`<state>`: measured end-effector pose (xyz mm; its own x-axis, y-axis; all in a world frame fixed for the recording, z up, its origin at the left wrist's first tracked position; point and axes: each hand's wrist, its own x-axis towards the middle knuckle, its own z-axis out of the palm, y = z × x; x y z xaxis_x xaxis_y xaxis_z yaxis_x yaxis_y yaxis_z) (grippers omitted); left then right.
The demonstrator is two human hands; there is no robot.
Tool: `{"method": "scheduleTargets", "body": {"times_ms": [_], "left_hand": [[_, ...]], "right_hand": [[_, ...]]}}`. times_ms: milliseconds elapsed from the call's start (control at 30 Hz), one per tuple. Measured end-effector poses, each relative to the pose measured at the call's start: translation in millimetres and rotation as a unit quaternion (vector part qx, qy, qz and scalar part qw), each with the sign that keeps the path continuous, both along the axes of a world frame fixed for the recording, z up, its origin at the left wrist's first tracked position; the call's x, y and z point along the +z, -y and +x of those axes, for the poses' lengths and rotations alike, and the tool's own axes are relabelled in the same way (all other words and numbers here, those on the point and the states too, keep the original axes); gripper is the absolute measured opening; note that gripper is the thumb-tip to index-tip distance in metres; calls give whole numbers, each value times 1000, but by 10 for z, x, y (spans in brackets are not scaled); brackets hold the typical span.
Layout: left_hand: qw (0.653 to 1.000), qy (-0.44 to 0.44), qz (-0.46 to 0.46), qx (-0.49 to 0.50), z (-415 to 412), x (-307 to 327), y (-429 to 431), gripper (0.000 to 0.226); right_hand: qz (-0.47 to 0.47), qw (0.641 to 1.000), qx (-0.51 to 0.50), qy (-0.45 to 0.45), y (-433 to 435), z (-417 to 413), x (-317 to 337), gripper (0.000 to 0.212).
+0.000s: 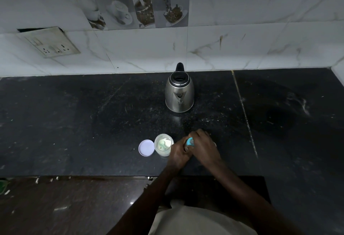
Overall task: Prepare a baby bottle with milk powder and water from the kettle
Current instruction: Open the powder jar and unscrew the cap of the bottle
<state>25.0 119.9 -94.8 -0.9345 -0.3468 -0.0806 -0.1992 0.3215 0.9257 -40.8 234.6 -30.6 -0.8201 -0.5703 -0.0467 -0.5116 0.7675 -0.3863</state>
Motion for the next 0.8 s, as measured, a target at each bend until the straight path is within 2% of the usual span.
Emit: {"method": "scheduleTargets", "body": {"times_ms": [100, 133, 267, 333, 400, 467, 633, 700, 800], "left_hand": [[1000, -5, 14, -3, -8, -21, -10, 36], [1000, -3, 14, -3, -2, -29, -16, 36], [1000, 18, 18, 5, 1, -72, -27, 39], [1000, 9, 2, 1, 2, -67, -26, 49], [1000, 9, -9, -2, -2, -63, -19, 57], [1000, 16, -5, -4, 4, -47, -19, 59], [999, 34, -3, 6, 15, -64, -32, 59], [999, 37, -3, 3, 14, -83, -25, 61], [999, 37, -3, 5, 0, -109, -16, 64]], "right_hand": [[26, 998, 20, -55, 10, -23, 72, 56], [18, 999, 25, -44, 11, -41, 78, 57], [17, 994, 51, 92, 10, -93, 66, 72], [11, 997, 36, 72, 10, -77, 70, 77], [45, 998, 39, 32, 30, -64, 52, 73], [53, 996, 52, 40, 20, -84, 31, 70], [-10, 984, 126, 126, -90, -259, 123, 80], [-66, 981, 106, 147, -157, -338, 130, 80], [-173, 977, 51, 117, -304, -494, 64, 70]]}}
